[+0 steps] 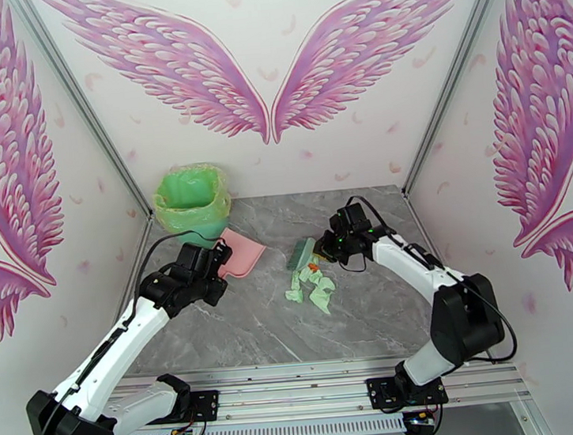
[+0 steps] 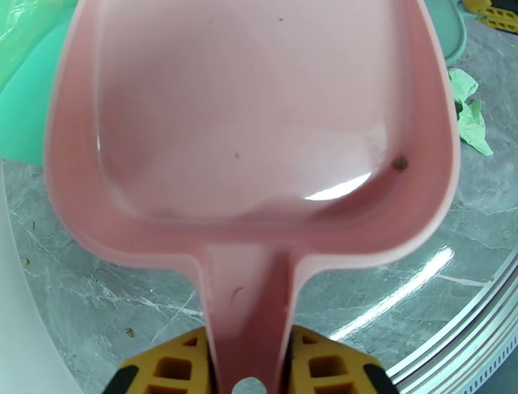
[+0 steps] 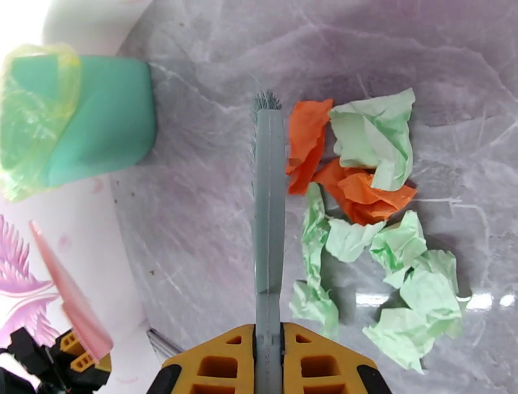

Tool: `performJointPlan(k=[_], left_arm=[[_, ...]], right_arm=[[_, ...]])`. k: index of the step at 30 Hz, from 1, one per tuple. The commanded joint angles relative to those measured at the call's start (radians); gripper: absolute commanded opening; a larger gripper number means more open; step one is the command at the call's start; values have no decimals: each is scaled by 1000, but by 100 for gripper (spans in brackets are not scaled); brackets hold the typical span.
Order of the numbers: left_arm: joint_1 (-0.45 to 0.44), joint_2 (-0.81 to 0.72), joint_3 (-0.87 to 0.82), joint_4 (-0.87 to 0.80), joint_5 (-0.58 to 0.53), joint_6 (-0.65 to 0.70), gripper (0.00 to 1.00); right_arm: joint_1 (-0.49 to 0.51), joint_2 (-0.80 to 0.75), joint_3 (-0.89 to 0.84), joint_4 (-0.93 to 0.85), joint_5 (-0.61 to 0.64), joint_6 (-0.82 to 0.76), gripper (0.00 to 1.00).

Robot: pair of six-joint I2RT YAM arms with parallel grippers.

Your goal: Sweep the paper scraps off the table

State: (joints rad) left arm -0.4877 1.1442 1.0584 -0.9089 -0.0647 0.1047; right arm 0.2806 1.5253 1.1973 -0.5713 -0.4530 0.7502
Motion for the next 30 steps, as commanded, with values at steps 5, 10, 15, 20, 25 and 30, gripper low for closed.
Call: performJointPlan(k=[5,10,15,20,25,30], left_arm=[[-123,19,9,-73,-7,-35,0],[-266,62,3,-119,-43,-109,0],[-378,114,21,-147,-38,-187,0],[-489,186,72,-202,-88,-254,0],[-507,204,55,-180,2,-339,0],[-519,234,24,-151,56,-427,0]], right_arm=[[-11,-177,167,-289,240,-268,0],[-11,-173,247,-433,518,-443,0],[-11,-136,269,-416,625,-571,0],[-10,-40,334,-384,694,-677,0],[-7,58,396,-305,680,-790,0],[5,191,490,-299,659,-909,0]])
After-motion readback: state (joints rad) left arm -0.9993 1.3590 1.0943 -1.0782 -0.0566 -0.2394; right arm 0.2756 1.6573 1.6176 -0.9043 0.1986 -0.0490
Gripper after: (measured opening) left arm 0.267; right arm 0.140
